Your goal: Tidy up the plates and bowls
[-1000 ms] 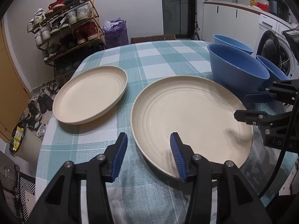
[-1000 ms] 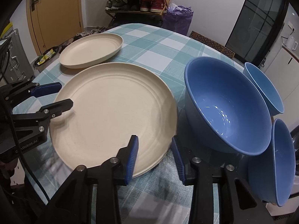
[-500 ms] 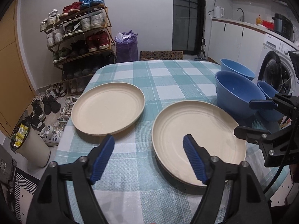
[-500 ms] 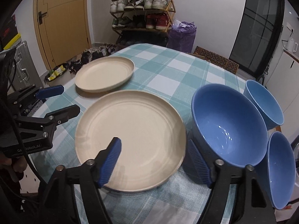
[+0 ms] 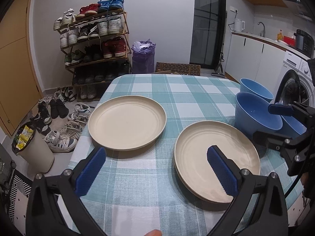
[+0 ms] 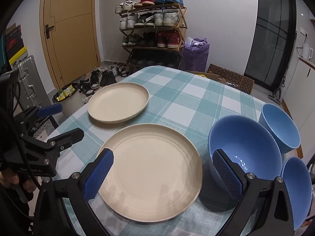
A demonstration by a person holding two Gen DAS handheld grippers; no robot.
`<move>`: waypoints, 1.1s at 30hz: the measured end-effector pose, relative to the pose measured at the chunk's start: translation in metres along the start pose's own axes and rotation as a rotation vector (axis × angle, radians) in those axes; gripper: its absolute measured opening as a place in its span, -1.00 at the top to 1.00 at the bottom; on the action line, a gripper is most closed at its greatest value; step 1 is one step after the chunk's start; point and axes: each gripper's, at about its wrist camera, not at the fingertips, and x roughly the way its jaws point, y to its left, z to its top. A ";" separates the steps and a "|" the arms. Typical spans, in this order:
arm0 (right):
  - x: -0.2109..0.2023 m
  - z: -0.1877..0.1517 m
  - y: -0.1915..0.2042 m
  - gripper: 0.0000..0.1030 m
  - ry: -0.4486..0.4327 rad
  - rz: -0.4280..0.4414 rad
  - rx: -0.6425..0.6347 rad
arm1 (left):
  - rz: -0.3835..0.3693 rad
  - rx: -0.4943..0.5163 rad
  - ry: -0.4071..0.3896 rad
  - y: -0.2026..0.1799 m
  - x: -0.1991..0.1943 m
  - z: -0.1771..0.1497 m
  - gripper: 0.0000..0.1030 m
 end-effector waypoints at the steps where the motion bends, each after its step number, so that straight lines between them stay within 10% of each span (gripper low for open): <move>1: 0.000 0.002 -0.001 -0.99 -0.005 -0.001 0.001 | 0.004 -0.002 0.001 0.001 0.001 0.000 -1.00; 33: 0.018 0.072 0.002 -0.99 -0.030 0.094 -0.003 | 0.101 -0.111 0.018 0.054 0.013 0.033 -1.00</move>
